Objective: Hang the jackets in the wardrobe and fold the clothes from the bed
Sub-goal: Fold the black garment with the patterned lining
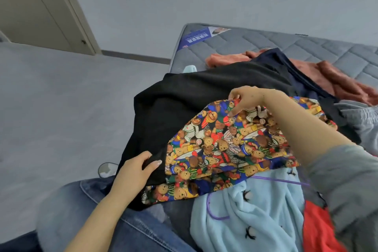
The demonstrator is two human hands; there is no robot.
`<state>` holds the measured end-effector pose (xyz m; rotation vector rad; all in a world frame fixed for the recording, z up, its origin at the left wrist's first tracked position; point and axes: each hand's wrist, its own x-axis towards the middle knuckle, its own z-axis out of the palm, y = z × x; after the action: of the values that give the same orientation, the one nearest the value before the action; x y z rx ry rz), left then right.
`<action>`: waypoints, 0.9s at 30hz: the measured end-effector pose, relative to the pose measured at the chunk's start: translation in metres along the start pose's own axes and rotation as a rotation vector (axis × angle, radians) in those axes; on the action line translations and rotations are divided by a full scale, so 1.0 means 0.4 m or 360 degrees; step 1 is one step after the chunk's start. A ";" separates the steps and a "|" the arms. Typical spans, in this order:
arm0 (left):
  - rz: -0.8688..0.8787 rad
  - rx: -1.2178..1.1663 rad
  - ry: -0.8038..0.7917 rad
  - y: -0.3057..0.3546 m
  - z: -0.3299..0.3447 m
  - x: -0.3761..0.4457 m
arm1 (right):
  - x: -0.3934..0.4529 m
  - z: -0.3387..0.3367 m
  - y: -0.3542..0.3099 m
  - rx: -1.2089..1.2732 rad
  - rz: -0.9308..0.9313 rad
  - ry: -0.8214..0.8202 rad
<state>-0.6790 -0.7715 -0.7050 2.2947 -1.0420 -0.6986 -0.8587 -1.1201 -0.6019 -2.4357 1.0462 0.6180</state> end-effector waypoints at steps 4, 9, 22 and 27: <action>0.0039 -0.0051 0.0030 -0.025 -0.005 0.002 | 0.001 0.017 0.006 -0.0139 0.0204 -0.0381; 0.0009 -0.0011 -0.0176 0.000 -0.013 0.025 | -0.031 0.063 0.006 -0.0214 0.0331 -0.0486; 0.0273 0.0174 0.0168 0.087 -0.122 0.183 | -0.058 -0.015 0.050 -0.0244 0.0269 0.0326; 0.0006 -0.0153 0.0220 -0.017 -0.110 0.158 | -0.083 0.096 -0.017 -0.0255 0.0110 0.0890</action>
<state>-0.6113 -0.8069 -0.6922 2.2234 -0.9290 -0.5669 -0.8829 -1.0767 -0.6137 -2.8025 1.3331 0.0252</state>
